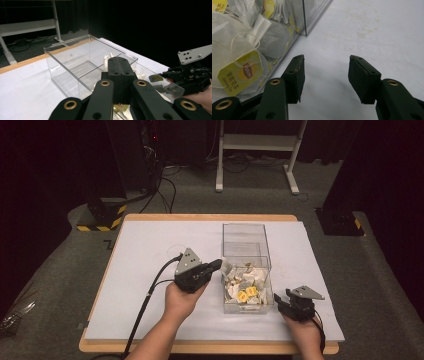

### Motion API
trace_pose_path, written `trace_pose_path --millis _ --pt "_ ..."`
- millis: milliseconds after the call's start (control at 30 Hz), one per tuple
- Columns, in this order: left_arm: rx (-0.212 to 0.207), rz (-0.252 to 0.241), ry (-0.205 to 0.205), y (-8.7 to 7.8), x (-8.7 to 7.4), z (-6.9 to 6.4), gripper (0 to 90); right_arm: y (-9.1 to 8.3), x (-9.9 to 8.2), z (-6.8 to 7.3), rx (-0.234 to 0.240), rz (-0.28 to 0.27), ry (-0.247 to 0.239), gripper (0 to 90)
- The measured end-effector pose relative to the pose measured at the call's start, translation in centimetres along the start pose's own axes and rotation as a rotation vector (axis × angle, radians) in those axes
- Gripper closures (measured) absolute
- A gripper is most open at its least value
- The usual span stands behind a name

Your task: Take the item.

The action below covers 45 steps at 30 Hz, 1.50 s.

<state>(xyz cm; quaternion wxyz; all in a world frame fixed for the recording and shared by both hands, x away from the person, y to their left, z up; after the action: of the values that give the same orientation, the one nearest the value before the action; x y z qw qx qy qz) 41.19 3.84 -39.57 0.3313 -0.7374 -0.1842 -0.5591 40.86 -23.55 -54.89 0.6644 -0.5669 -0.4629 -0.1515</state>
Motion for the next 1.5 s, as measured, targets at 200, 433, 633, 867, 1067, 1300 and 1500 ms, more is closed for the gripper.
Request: trace_pose_path --millis 200,433,633,867,1067,1300,1500 --pt "0.016 -0.008 -0.003 -0.6 0.2 0.8 90.0 0.0 0.0 0.0 0.000 0.003 0.000 47.5" --pt "0.042 -0.016 -0.008 -1.4 0.3 2.0 90.0 0.0 0.0 0.0 0.000 0.004 -0.001 47.5" --pt "0.070 -0.021 -0.008 -2.3 0.3 3.1 90.0 0.0 0.0 0.1 0.002 0.006 -0.001 47.3" --pt "0.106 -0.026 -0.024 -3.5 0.1 4.8 90.0 0.0 0.0 0.1 0.001 0.008 0.000 47.2" --pt "0.143 -0.028 -0.025 -4.7 -0.2 6.5 90.0 0.0 0.0 0.1 0.000 0.004 -0.001 47.2" --pt "0.174 -0.028 -0.035 -5.6 -0.7 7.9 90.0 0.0 0.0 0.0 0.001 0.001 -0.005 47.2" --pt "0.200 -0.020 -0.038 -6.4 -1.2 9.1 90.0 0.0 -0.1 0.1 0.002 0.001 -0.001 47.1"
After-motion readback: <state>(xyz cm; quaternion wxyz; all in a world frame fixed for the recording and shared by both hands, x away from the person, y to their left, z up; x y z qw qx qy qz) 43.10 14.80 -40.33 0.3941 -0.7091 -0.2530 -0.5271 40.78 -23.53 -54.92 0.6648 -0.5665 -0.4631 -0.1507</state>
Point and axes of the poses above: each handheld gripper's, and its own axes: y roughly forward along the jaws, x roughly out of its top, z roughly to its left, the point moved 8 cm from there along y, roughly forward along the jaws, and after that the axes turned 4 degrees about -y, right-handed, at the moved point
